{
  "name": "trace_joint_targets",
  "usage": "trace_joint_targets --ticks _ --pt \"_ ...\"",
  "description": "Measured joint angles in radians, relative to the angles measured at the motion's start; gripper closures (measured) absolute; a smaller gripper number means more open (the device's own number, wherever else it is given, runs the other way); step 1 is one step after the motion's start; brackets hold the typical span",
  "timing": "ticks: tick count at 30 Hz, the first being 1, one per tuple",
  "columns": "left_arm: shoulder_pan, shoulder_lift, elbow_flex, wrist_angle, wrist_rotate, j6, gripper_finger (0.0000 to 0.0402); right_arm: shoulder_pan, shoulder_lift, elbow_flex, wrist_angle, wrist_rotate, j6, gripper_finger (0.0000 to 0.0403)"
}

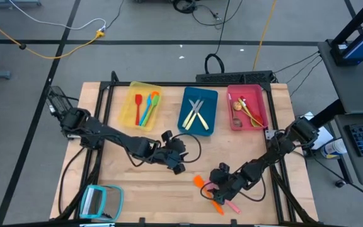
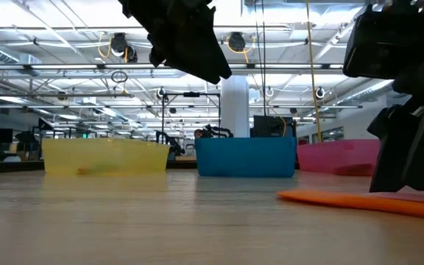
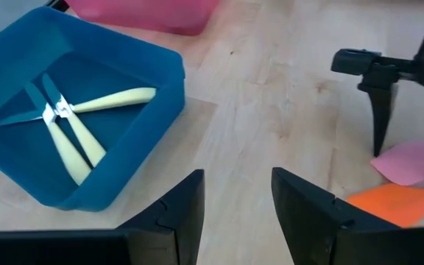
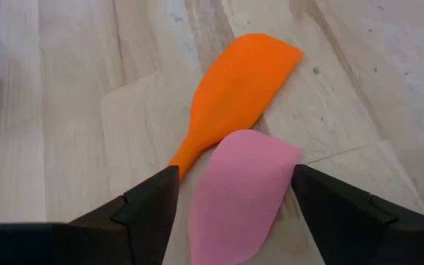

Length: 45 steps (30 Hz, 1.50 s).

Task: Pick & Place Kitchen Items
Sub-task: Put the pink spatula into the yellow bin

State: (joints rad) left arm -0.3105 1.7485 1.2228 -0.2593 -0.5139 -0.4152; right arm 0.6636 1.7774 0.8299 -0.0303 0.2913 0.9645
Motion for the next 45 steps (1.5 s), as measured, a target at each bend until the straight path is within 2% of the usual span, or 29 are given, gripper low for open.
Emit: trace_joint_targets --ticks 3,12,21,25,30,35,41,45 --pt "-0.011 0.000 0.000 0.000 0.000 -0.013 0.0238 0.004 0.000 -0.017 -0.014 0.001 -0.013 0.0137" --pt "-0.040 0.000 0.000 0.000 0.000 -0.057 0.0238 0.004 -0.011 -0.018 -0.019 0.029 -0.194 0.0163" --pt "-0.065 0.000 0.000 -0.001 0.000 -0.112 0.0238 0.006 -0.073 -0.021 -0.031 0.146 -0.263 0.0169" --pt "-0.080 0.000 0.000 0.000 0.000 -0.120 0.0238 0.005 -0.067 -0.020 -0.046 0.146 -0.238 0.0169" --pt "-0.097 0.000 0.000 0.000 0.000 -0.148 0.0238 0.004 -0.066 -0.019 -0.030 0.078 -0.166 0.0166" --pt "-0.112 0.000 0.000 0.001 0.000 -0.148 0.0238 0.005 -0.061 -0.019 -0.028 0.090 -0.169 0.0167" --pt "-0.117 0.000 0.000 0.002 -0.001 -0.148 0.0238 0.011 -0.017 -0.018 0.062 0.079 -0.173 0.0167" --pt "-0.117 0.000 0.000 0.002 -0.001 -0.148 0.0238 0.011 -0.016 -0.016 0.038 0.089 -0.172 0.0167"
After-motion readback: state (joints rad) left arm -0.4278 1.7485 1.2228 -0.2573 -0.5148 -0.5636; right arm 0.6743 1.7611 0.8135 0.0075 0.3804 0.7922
